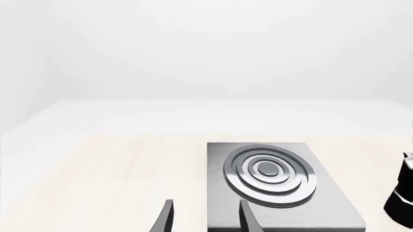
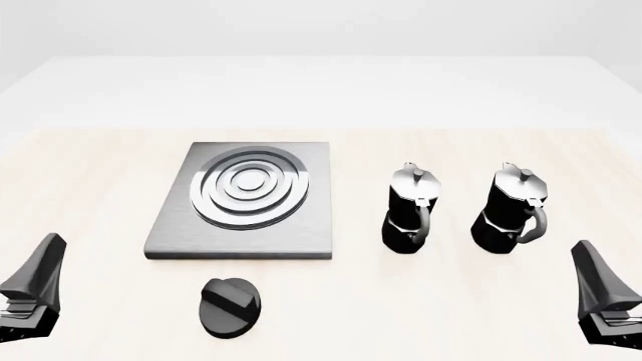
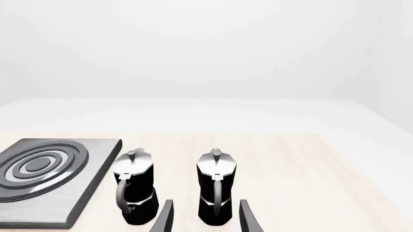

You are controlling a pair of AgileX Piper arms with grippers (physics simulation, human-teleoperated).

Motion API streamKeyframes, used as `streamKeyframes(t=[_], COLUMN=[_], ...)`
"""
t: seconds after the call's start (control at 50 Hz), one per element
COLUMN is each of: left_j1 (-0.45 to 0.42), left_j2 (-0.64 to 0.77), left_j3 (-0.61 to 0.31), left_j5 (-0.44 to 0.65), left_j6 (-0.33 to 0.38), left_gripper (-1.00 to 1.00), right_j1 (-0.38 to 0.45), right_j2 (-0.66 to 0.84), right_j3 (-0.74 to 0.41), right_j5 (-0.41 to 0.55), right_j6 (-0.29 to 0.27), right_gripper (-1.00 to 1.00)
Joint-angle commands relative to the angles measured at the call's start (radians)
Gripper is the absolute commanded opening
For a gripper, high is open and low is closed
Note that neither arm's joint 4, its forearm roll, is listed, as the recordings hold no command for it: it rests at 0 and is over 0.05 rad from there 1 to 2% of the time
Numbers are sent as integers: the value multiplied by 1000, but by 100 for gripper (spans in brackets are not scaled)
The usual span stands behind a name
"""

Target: Turn off the stove.

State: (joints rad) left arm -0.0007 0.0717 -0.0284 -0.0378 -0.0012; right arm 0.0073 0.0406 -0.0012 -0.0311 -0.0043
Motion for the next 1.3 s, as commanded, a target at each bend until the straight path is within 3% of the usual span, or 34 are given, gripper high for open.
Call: streamKeyframes(t=[0.02,0.1,0.14,0.34,0.4,0.54,0.62,0.82,0.86,0.88,1.06,1.3], left_j1=[-2,-43,-67,-170,-225,-268,-305,-301,-304,-310,-381,-357], left_j2=[171,283,266,346,344,360,395,464,478,494,589,718], left_j3=[-73,-102,-109,-171,-192,-246,-250,-274,-275,-266,-238,-212], left_j5=[-69,-77,-43,82,142,249,275,325,326,324,275,166], left_j6=[-5,-5,27,10,65,101,197,222,224,258,253,299], left_gripper=[100,100,100,100,100,100,100,100,100,100,100,100], right_j1=[1,6,8,13,16,21,24,29,29,30,36,35], right_j2=[31,43,46,39,31,32,44,61,62,63,61,63], right_j3=[1,1,1,1,1,1,1,1,1,1,1,1], right_j5=[-32,-41,-43,-34,-26,-24,-33,-49,-50,-51,-50,-52], right_j6=[1,0,0,2,2,2,-1,-2,-2,-1,2,7], right_gripper=[100,100,100,100,100,100,100,100,100,100,100,100])
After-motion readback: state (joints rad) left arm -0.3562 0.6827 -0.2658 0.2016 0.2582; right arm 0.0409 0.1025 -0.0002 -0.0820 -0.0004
